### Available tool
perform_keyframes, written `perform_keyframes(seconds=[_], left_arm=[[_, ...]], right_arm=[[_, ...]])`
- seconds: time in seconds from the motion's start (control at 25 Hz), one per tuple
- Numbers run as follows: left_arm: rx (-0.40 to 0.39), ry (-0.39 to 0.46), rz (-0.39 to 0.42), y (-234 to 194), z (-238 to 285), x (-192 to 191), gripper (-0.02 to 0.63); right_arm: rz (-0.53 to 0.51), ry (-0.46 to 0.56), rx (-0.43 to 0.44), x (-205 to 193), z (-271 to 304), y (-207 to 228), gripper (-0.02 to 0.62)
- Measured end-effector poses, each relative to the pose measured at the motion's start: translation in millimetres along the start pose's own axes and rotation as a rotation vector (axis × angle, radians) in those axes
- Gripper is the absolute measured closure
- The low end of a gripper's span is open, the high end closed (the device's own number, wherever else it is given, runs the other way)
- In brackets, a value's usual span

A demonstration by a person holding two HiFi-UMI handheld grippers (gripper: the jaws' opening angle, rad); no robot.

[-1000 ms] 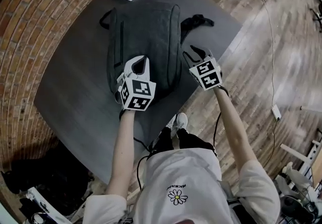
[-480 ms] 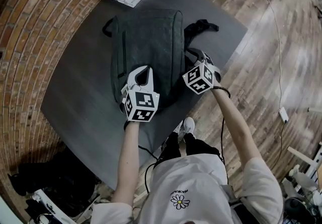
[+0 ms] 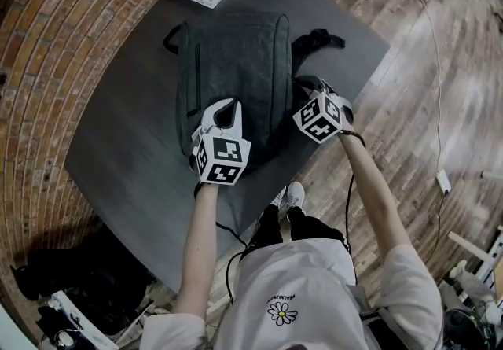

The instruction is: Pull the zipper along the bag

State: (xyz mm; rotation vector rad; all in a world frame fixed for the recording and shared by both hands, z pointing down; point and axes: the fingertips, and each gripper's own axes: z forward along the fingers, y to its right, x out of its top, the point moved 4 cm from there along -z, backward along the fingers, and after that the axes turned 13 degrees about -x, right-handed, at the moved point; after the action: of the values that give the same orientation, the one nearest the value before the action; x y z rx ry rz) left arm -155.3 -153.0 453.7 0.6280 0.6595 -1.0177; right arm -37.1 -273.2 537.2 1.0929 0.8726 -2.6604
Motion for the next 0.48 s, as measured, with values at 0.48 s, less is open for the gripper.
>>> perform_keyframes(seconds=[0.48], left_arm=[[-0.013, 0.011, -0.006, -1, -3, -1, 0.607]], right_arm=[[0.037, 0.006, 0.018, -1, -16, -1, 0.588]])
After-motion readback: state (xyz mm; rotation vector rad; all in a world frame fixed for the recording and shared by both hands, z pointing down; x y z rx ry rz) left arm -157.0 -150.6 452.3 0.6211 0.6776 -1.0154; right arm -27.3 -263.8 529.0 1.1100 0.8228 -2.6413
